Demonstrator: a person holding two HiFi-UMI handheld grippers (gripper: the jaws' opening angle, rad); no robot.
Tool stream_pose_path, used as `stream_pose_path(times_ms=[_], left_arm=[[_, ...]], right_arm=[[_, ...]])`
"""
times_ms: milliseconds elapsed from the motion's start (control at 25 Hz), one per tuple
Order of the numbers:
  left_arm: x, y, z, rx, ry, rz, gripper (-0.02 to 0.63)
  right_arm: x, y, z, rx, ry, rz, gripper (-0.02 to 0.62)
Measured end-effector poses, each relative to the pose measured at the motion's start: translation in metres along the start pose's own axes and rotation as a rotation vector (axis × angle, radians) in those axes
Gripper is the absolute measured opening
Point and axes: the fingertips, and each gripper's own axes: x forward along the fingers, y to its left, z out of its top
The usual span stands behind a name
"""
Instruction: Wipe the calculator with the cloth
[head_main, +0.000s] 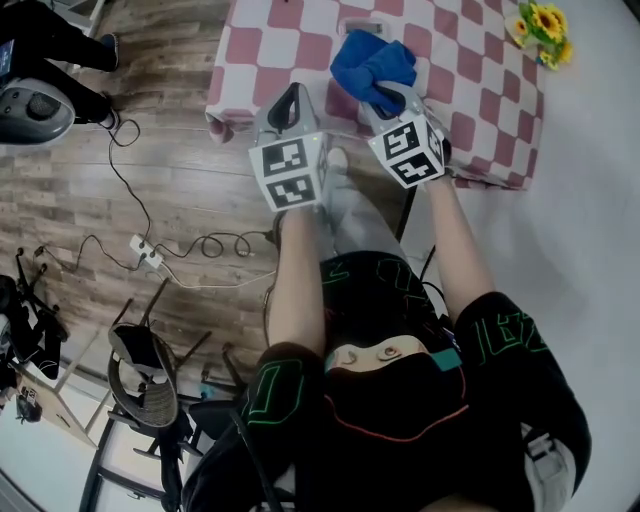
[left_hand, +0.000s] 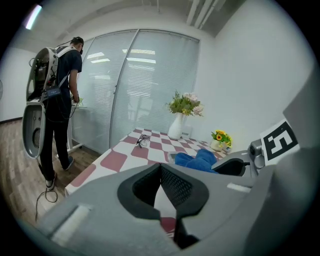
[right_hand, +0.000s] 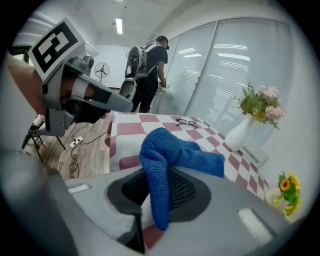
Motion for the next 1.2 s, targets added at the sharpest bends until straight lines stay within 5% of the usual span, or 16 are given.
stream_pose_path(times_ms=[320, 800, 1040, 1200], left_arm=[[-0.022, 0.002, 0.021, -0.004, -0.069, -0.028, 0.009], [-0.068, 0.006, 0.099, 0.066, -0.298, -0.025, 0.009], [-0.106, 0.004, 0.164, 0.226, -0.424, 0.007, 0.009], [-0.126, -0.001, 0.198, 0.285, -0.506, 0.016, 0.009]], right_arm=[[-0.032, 0.033, 0.036, 0.178, -0.124, 0.114, 0.087], [-0.113, -0.020, 0.093, 0.485, -0.491, -0.054, 0.087], [-0.163, -0.060, 0.122, 0.546, -0.653, -0.196, 0.086], [-0.183, -0.081, 0.138, 0.561, -0.658, -0.271, 0.086]])
